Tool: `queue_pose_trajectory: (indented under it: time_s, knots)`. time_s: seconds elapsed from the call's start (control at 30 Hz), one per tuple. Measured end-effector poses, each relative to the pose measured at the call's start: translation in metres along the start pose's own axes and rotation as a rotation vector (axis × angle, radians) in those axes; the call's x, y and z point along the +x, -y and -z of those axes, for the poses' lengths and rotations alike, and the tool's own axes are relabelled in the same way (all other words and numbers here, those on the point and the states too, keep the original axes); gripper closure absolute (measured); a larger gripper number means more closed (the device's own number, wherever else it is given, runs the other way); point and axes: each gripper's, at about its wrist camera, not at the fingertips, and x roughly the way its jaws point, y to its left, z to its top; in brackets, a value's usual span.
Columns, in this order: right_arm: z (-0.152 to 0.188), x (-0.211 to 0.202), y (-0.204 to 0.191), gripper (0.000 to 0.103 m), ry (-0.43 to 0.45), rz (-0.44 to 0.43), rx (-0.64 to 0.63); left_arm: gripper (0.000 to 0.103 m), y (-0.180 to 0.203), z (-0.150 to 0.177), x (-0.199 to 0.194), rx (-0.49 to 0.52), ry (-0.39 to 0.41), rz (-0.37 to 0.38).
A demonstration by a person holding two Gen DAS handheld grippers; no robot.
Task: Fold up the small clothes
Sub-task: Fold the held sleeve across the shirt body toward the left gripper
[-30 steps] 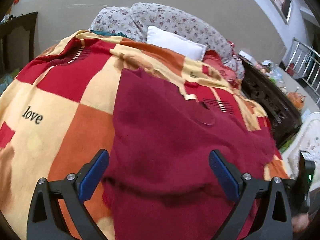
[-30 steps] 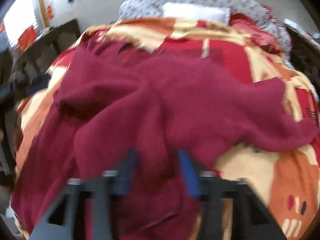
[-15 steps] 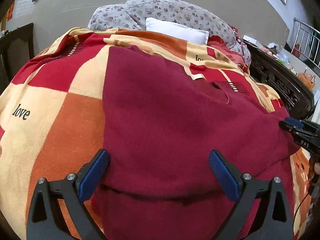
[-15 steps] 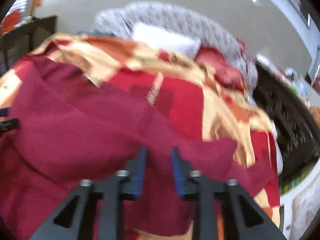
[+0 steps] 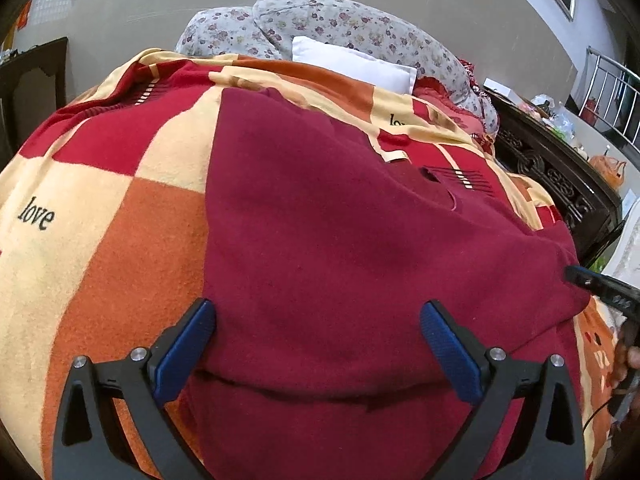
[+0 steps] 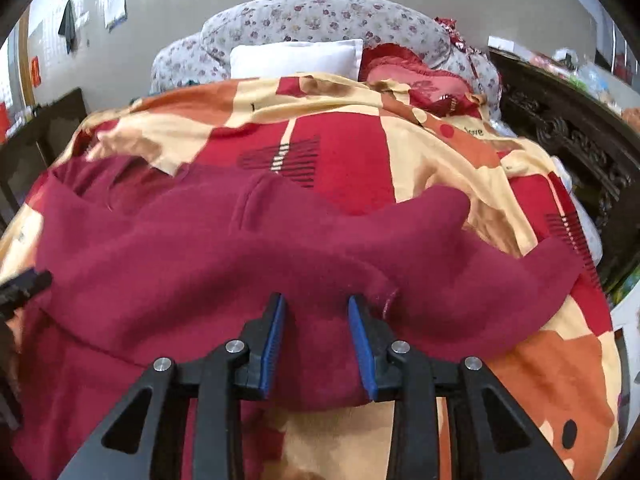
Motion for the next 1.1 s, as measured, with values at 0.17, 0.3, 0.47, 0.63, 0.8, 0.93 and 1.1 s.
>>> queue_pose_trajectory:
  time_s: [0.17,0.3,0.47,0.63,0.8,0.93,1.1]
  knots:
    - [0.014,-0.039,0.059,0.019,0.061,0.016,0.199,0.000,-0.001,0.000,0.000,0.001,-0.001,-0.002]
    - [0.034,-0.040,0.136,0.019,0.036,0.025,0.457,0.000,0.000,0.000,0.000,0.002,-0.001,-0.002]
    - [0.054,-0.023,0.209,0.019,0.056,-0.032,0.746,0.000,0.000,0.000,0.002,0.012,-0.006,-0.014]
    - [0.049,0.003,0.231,0.028,0.116,-0.124,0.851,0.000,0.002,0.000,0.004,0.020,-0.013,-0.022]
    - [0.041,0.031,0.238,0.057,0.104,-0.123,0.887,0.000,0.003,0.000,0.004,0.021,-0.013,-0.024]
    - [0.043,0.037,0.236,0.080,0.107,-0.074,0.856,0.000,0.004,0.000,0.005,0.026,-0.016,-0.029]
    - [0.043,0.024,0.236,0.091,0.133,-0.055,0.802,0.000,0.004,0.000,0.006,0.025,-0.016,-0.028]
